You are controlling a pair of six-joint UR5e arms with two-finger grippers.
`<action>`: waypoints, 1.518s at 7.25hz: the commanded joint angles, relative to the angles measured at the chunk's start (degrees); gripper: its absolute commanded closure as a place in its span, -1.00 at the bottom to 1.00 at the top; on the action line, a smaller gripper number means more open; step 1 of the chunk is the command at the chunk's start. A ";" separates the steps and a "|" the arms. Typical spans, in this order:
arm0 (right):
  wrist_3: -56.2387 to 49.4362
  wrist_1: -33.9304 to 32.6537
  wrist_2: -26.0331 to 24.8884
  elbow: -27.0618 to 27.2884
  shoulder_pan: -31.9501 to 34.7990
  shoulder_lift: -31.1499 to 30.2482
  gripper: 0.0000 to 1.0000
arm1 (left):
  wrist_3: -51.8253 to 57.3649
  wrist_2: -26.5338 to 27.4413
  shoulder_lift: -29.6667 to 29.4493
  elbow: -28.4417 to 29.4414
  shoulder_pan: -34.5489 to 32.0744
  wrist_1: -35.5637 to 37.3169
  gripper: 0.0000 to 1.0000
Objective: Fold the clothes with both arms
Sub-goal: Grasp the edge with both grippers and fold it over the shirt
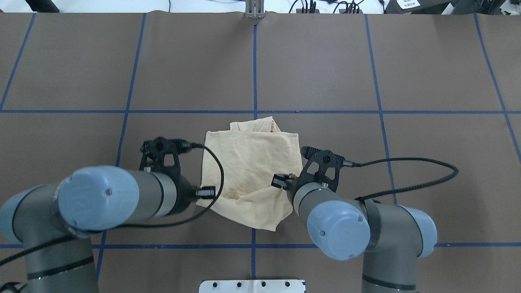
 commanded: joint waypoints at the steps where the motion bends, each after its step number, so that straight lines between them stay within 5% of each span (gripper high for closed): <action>1: -1.93 0.46 2.30 -9.30 4.76 5.06 1.00 | 3.95 -0.22 -6.55 12.86 -5.04 -0.59 1.00; 3: -3.07 0.72 2.75 -17.84 6.01 9.39 1.00 | 5.96 0.14 -8.17 23.85 -5.67 -9.68 1.00; 4: -3.08 5.25 2.93 -20.93 6.71 9.40 -0.29 | 6.42 0.05 -8.08 26.43 -6.19 -14.09 -0.40; 5: -5.60 7.56 4.67 -22.52 8.46 10.10 -0.99 | 9.38 -0.13 -7.99 26.11 -6.81 -14.48 -0.99; 6: -6.41 7.14 15.21 -21.93 11.78 11.67 -1.00 | 15.85 -1.43 -7.47 23.75 -9.60 -14.31 -1.00; 7: -6.33 5.23 16.89 -21.49 12.25 13.60 -1.00 | 22.53 -6.84 -4.68 21.73 -13.10 -14.48 -1.00; 10: -4.23 -5.49 9.83 -16.67 3.16 16.00 -0.92 | 27.95 -9.09 -1.40 19.69 -15.34 -14.75 -1.00; 11: 0.13 -6.91 9.09 -16.74 0.76 16.08 -0.61 | 27.95 -9.09 -1.40 19.69 -15.34 -14.75 -1.00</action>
